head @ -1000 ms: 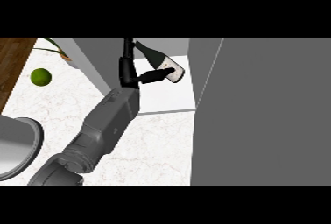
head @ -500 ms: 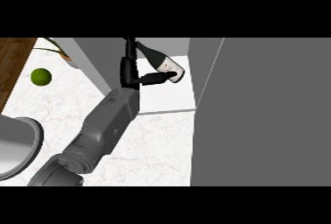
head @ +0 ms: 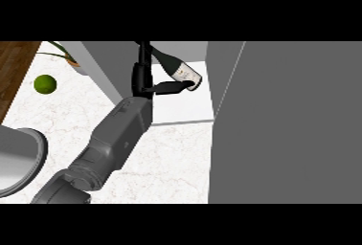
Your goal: Pick up the wine, place it into the cabinet and close the cabinet
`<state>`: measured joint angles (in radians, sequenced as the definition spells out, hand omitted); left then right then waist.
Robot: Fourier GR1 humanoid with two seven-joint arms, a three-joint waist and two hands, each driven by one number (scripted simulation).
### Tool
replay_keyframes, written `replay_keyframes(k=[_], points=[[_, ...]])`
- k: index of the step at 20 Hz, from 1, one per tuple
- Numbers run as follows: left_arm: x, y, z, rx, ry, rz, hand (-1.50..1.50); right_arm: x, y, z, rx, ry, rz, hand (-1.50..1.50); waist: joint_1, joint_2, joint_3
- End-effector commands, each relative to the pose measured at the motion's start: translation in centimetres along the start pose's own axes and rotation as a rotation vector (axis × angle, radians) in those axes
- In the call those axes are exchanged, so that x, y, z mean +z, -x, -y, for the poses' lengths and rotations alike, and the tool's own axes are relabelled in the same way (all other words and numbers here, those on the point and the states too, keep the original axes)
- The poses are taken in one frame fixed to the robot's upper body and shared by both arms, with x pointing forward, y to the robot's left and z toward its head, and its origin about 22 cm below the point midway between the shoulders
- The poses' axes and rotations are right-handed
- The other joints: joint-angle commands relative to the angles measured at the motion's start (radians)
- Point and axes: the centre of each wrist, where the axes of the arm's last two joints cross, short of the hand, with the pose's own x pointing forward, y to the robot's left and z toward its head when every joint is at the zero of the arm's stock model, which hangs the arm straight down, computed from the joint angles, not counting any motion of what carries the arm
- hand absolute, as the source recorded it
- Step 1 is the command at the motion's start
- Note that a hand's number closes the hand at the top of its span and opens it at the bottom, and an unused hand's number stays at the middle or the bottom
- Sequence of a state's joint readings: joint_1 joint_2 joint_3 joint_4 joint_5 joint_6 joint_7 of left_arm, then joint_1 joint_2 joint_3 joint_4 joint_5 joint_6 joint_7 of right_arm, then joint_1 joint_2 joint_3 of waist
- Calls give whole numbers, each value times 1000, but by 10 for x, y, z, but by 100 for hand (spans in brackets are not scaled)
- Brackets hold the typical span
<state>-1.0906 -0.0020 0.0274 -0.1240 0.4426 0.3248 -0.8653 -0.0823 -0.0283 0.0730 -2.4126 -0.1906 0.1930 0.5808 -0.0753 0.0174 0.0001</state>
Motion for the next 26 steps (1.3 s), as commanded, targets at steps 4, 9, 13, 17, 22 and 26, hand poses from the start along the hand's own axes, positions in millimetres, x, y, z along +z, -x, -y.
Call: replay_keyframes(k=[4, 9, 13, 17, 22, 26], points=[[19, 19, -16, 73, -33, -55, -150, 11, -18, -1, -11, 1, 21, -150, 29, -9, -1], [27, 24, -18, 103, -61, -59, -150, -1, -12, 1, -17, -23, 16, -150, 10, -11, -1], [25, 16, -9, 121, -48, -60, -150, -1, -3, -9, -15, -12, 14, -150, 21, -19, -1], [53, 23, -5, 135, -22, -80, -150, 4, -7, 0, -2, 5, 5, -150, 31, -24, 0], [93, 11, 24, 118, 6, -90, -150, 6, -9, 1, -7, 34, 20, -150, 49, -21, 0], [130, 0, 37, 117, 8, -54, -150, 17, -14, 8, 20, 30, 14, -150, 64, -22, 0]])
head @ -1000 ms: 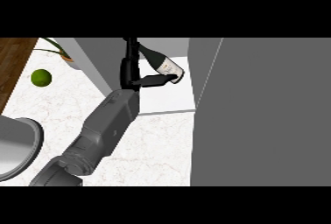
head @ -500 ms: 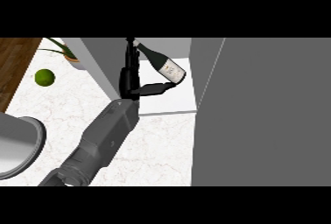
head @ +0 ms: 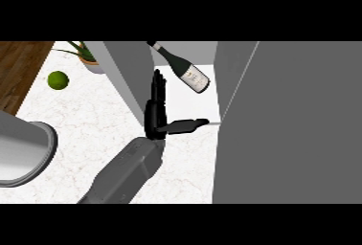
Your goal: Pick up the wine, place it into the cabinet and close the cabinet
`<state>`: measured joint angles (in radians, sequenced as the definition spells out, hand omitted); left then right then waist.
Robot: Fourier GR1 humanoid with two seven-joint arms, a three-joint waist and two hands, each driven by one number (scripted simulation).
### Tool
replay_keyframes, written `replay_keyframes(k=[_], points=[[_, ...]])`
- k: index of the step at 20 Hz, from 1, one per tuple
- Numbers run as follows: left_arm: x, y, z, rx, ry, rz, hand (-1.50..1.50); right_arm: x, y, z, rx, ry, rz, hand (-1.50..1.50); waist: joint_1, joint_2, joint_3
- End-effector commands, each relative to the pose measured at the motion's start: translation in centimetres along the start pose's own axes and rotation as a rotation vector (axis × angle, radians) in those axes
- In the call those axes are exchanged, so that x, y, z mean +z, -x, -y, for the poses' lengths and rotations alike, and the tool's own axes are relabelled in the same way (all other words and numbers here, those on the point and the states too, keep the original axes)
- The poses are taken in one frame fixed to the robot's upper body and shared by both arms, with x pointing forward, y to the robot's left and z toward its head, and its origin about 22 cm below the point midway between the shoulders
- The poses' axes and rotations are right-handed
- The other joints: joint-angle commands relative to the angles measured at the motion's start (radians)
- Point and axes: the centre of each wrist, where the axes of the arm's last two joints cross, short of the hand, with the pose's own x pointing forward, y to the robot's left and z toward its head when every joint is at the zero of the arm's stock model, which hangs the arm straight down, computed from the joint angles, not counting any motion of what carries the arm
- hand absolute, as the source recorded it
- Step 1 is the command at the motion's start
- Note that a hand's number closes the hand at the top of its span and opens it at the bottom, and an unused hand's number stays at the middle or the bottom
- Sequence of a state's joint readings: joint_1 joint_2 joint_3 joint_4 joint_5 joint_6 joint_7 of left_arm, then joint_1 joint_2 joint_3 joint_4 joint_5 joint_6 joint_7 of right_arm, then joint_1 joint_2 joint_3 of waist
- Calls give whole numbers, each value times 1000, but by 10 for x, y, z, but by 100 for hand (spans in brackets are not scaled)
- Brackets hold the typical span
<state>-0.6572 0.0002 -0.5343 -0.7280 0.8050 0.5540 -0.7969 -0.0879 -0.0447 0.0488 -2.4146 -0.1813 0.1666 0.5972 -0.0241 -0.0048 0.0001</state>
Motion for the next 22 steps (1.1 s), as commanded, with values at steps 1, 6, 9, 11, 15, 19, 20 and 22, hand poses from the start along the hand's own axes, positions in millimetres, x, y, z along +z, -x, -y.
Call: replay_keyframes(k=[1, 6, 9, 11, 15, 19, 20, 22], points=[[36, -11, 16, -6, 30, 22, -150, 17, -24, -12, -15, 22, 29, -150, 29, -4, 0], [59, -35, 31, 34, 42, 39, -150, -1, -6, 0, 16, 24, 46, -150, 31, 1, 0], [91, -51, 44, 71, 22, 28, -150, 9, -23, 1, 0, 17, 25, -150, 25, 0, 0], [99, -60, 30, 68, 24, 39, -150, 19, -14, 0, 1, 42, 36, -150, 28, 0, 1], [112, -71, 15, 51, -8, 52, -150, 18, -24, -11, -9, 39, 41, -150, 28, 0, 0], [144, -88, 6, 45, -36, 59, -150, 9, -2, 5, -10, 20, 31, -150, 29, 2, 1], [139, -95, 0, 66, -34, 60, -150, 20, -16, 10, 10, 29, 28, -150, 26, 2, 0], [153, -95, 4, 116, -11, 61, -150, 36, -17, -1, 22, -6, 9, -150, 21, 2, 0]])
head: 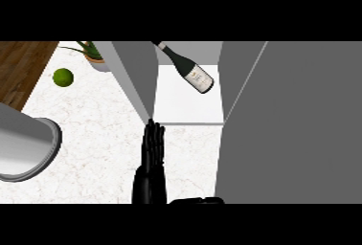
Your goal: Pick up the wine, place it into the cabinet and close the cabinet
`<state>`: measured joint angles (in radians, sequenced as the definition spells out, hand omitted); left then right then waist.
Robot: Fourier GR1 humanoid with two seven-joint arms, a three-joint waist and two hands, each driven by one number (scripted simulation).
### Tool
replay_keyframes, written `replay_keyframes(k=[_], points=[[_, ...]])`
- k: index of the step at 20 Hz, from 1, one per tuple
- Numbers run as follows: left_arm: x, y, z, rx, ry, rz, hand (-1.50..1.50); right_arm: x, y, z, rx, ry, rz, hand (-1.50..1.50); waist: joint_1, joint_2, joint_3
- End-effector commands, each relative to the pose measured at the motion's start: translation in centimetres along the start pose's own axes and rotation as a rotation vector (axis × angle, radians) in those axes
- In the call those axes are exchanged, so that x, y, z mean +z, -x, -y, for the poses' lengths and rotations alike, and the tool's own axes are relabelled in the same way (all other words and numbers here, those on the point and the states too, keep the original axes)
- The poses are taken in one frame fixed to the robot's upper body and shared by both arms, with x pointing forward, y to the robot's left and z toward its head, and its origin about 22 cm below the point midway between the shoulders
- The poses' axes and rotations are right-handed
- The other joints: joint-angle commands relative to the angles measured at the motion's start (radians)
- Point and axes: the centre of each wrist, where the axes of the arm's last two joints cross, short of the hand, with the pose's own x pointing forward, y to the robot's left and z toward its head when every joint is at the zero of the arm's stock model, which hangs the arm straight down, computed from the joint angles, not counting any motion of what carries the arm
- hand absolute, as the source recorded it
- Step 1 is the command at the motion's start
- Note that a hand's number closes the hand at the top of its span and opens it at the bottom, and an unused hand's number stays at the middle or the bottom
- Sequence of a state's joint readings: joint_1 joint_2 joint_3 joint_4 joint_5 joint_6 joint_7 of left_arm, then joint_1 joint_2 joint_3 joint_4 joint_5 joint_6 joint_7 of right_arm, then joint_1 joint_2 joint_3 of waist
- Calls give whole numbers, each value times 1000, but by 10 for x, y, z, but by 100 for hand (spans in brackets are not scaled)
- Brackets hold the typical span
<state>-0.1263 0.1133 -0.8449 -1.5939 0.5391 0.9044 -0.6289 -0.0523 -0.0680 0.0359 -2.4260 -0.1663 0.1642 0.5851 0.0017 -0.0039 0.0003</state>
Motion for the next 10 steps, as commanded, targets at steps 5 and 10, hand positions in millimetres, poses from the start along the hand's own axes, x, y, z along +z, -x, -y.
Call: replay_keyframes(k=[5, 10], points=[[38, -43, -28, 26, 55, -3, -150, 7, -14, 0, -74, -107, -18, -150, 4, 0, 0], [29, -64, -58, 27, 103, 12, -150, 4, -11, -1, -57, -171, -25, 150, 4, 1, 0]])
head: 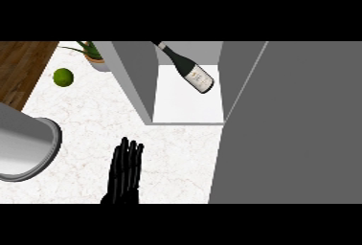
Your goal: Pick up the wine, place it into the cabinet and close the cabinet
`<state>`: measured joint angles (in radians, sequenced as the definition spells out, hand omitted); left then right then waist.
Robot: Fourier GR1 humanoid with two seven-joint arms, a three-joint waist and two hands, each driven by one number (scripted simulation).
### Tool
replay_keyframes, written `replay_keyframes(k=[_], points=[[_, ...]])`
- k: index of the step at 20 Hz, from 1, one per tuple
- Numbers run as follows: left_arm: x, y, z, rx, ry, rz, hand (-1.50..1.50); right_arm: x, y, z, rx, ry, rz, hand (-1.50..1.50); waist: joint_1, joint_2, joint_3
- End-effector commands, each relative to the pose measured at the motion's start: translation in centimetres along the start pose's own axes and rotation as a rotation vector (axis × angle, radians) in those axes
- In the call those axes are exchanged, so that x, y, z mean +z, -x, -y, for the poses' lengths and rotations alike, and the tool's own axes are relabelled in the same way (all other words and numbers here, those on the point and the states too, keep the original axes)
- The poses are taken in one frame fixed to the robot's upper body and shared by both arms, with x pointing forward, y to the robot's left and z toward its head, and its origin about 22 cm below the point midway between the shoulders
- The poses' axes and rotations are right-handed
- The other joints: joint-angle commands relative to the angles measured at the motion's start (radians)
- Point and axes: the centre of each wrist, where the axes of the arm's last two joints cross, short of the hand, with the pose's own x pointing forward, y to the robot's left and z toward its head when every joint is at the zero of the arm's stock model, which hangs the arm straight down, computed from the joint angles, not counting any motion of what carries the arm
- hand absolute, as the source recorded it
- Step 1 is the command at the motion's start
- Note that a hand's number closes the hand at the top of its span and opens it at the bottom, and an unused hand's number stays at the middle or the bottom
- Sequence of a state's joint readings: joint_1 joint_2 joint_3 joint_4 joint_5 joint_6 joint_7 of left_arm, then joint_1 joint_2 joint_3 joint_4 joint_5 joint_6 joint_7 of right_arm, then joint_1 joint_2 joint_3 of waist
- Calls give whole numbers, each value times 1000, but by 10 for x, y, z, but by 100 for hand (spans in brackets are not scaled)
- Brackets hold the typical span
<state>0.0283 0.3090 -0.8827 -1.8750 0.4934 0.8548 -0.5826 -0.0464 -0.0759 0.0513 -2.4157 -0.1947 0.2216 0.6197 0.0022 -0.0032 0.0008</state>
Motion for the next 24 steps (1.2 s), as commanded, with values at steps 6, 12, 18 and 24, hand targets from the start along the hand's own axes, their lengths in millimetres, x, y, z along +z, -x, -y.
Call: replay_keyframes(k=[6, 12, 18, 24], points=[[2, -36, -46, -1, 92, -18, -150, 25, -21, -3, -5, -150, 37, 150, -3, 0, -1], [12, -47, -75, -18, 47, -7, -150, 25, -7, -27, -183, -238, -62, 150, 4, -3, -2], [2, -61, -96, -19, -4, 37, -150, 36, -6, -39, -245, -339, -114, 150, -1, -1, -1], [-1, -83, -128, -20, -9, 57, -150, 34, -22, -65, -163, -497, -45, 150, 7, -3, -3]])
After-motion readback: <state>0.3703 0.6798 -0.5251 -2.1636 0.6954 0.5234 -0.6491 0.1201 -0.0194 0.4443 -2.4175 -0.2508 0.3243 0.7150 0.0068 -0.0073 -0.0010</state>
